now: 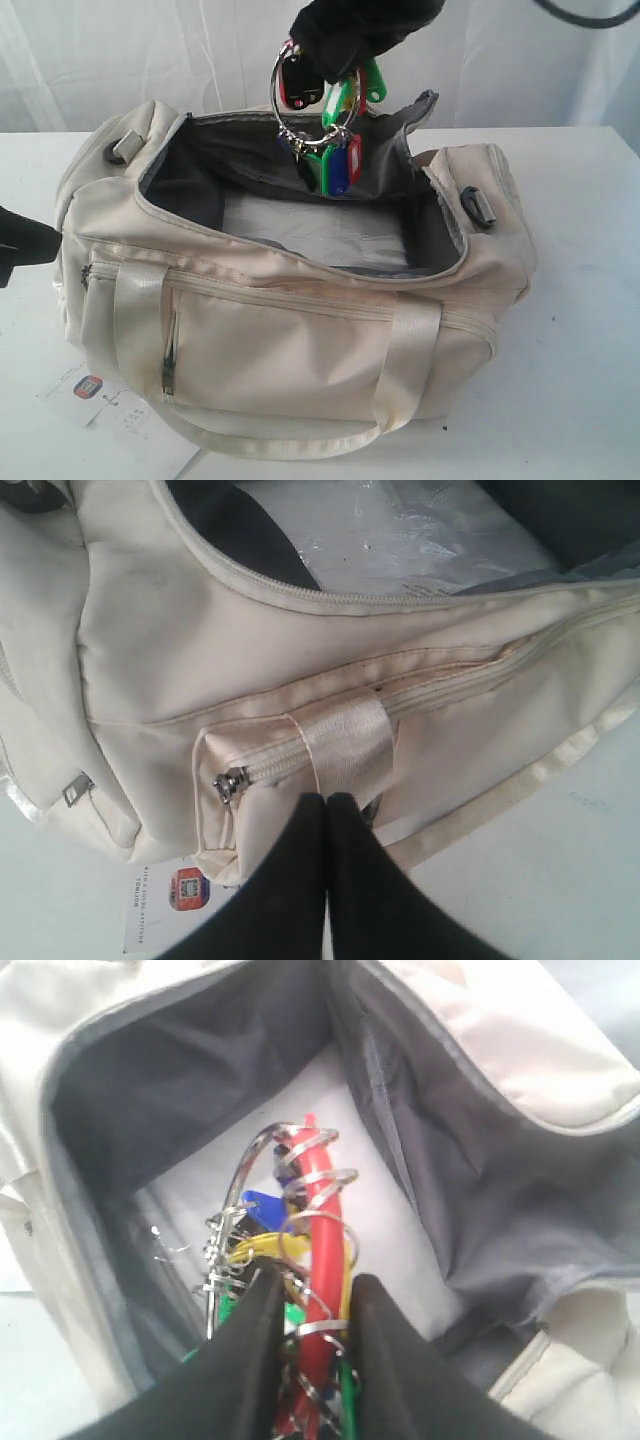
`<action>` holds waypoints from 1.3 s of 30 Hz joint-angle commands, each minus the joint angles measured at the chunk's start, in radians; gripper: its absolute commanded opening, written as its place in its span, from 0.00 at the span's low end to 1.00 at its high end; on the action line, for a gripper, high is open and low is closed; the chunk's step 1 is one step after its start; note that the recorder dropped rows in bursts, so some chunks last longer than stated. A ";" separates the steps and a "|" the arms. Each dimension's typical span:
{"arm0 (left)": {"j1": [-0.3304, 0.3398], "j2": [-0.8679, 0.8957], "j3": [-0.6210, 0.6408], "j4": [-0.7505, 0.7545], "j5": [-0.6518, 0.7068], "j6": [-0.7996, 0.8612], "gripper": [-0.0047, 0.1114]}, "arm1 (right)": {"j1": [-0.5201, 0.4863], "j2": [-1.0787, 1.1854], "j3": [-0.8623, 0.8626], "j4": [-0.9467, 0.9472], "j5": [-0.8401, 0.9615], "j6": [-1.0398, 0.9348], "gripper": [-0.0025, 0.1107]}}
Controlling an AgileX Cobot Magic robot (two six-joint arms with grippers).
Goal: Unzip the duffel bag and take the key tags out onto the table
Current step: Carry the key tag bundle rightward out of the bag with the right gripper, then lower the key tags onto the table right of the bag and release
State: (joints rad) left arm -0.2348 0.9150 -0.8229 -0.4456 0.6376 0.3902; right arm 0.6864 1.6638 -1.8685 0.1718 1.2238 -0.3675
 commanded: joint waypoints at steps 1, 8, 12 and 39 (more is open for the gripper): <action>0.002 -0.008 -0.005 -0.017 -0.020 0.009 0.04 | -0.001 -0.155 0.125 0.003 -0.003 0.038 0.02; 0.002 -0.006 -0.005 -0.017 -0.108 0.014 0.04 | -0.001 -0.405 0.309 -0.018 -0.003 0.089 0.02; 0.002 -0.006 -0.005 -0.017 -0.147 0.014 0.04 | -0.001 -0.537 0.407 -0.078 -0.003 0.139 0.02; 0.002 -0.006 -0.003 -0.019 -0.146 0.000 0.04 | -0.129 -0.500 1.064 -0.233 -0.285 0.080 0.02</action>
State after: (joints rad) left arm -0.2348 0.9150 -0.8229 -0.4474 0.4834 0.3978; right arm 0.6079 1.0959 -0.8117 -0.1073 0.9778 -0.2012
